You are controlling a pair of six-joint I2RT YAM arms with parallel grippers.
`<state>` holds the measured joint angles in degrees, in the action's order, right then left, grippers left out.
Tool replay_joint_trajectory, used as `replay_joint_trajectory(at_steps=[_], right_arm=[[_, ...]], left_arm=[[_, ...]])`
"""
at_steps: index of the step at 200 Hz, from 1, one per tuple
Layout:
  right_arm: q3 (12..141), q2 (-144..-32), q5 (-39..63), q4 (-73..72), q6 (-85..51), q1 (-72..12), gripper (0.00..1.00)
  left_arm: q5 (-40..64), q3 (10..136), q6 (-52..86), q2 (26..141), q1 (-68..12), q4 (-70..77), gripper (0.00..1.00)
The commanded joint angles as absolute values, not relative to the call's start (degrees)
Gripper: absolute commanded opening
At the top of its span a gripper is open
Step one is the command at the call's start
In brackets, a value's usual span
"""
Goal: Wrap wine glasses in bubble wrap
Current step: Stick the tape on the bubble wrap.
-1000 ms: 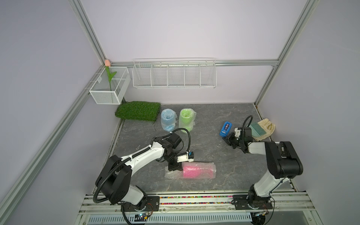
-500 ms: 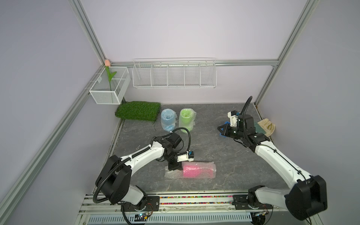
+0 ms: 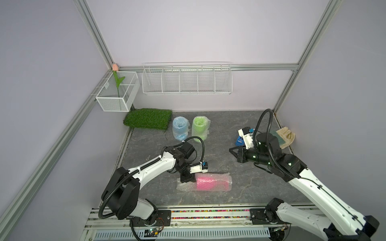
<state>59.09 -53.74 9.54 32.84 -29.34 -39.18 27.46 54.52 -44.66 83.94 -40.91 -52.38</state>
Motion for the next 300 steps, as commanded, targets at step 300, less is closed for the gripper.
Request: replay_joint_trajectory(at_steps=[300], right_arm=[[37.96, -67.48, -7.24, -2.35, -29.09, -58.31, 0.07]], left_arm=[[32.81, 53.35, -45.43, 79.28, -41.04, -51.21, 0.00]])
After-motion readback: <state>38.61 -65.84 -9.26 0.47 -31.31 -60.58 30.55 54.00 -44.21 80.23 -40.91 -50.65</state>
